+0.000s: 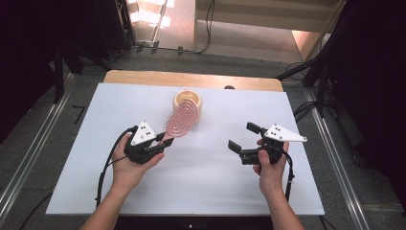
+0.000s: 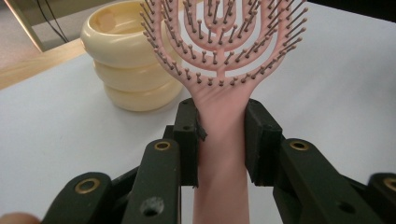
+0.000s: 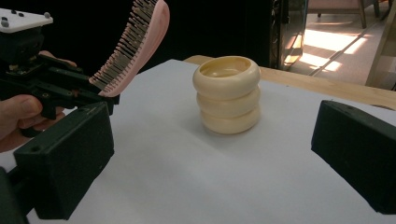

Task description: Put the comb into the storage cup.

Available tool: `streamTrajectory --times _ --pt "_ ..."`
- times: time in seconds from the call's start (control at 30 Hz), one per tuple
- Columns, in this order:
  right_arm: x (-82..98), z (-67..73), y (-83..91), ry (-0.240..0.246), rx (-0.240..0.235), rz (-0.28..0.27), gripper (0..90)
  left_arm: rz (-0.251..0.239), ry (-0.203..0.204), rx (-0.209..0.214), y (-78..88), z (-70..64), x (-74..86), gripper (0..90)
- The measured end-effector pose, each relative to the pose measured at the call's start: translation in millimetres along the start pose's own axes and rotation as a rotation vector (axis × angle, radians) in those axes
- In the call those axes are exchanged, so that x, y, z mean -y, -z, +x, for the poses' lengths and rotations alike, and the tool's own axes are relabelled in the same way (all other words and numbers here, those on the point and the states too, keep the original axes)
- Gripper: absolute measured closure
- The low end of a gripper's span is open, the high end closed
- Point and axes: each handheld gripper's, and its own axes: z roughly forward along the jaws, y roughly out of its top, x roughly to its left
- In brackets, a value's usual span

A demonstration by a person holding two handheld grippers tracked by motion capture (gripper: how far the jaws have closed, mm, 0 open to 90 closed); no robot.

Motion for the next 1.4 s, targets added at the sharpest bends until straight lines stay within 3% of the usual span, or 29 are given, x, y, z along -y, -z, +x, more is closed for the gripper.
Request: streamTrajectory --times 0.7,1.4 --pt "-12.3 17.4 -25.5 -0.007 -0.065 -0.012 0.0 -0.050 -0.024 0.017 -14.8 -16.6 -3.5 70.9" --pt "-20.0 32.9 -50.9 -0.022 -0.105 -0.013 0.0 -0.112 -0.029 0.001 -25.1 -28.9 -5.4 70.9"
